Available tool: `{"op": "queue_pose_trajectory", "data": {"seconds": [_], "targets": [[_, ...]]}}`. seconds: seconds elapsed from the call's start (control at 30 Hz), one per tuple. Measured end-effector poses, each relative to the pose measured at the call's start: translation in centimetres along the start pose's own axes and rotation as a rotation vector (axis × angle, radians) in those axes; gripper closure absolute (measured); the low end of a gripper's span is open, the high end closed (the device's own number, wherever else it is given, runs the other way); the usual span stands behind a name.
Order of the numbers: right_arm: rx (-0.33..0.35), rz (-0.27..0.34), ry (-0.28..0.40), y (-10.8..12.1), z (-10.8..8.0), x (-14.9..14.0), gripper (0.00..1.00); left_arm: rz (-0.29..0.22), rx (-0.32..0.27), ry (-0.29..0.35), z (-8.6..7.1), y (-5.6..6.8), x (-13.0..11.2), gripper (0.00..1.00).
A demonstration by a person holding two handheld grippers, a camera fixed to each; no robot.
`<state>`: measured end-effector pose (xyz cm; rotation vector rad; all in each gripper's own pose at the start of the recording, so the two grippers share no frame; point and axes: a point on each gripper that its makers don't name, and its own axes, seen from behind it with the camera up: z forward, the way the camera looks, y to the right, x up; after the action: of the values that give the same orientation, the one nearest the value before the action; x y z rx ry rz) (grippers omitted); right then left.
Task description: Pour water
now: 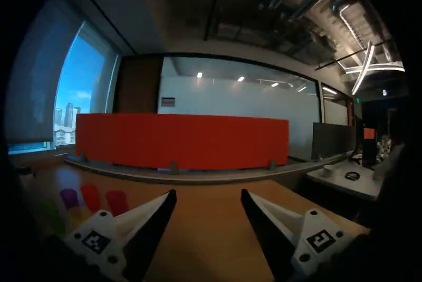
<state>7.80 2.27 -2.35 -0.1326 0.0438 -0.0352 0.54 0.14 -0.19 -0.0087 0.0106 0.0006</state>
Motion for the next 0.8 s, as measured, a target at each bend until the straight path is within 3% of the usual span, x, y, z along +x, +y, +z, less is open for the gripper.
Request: {"op": "queue_pose_trajectory", "data": {"seconds": [0.8], "targets": [[0.009,-0.015,0.006,-0.57,-0.17,0.52,0.06,-0.002,-0.005,-0.010,0.01,0.07,-0.43,0.21]]}}
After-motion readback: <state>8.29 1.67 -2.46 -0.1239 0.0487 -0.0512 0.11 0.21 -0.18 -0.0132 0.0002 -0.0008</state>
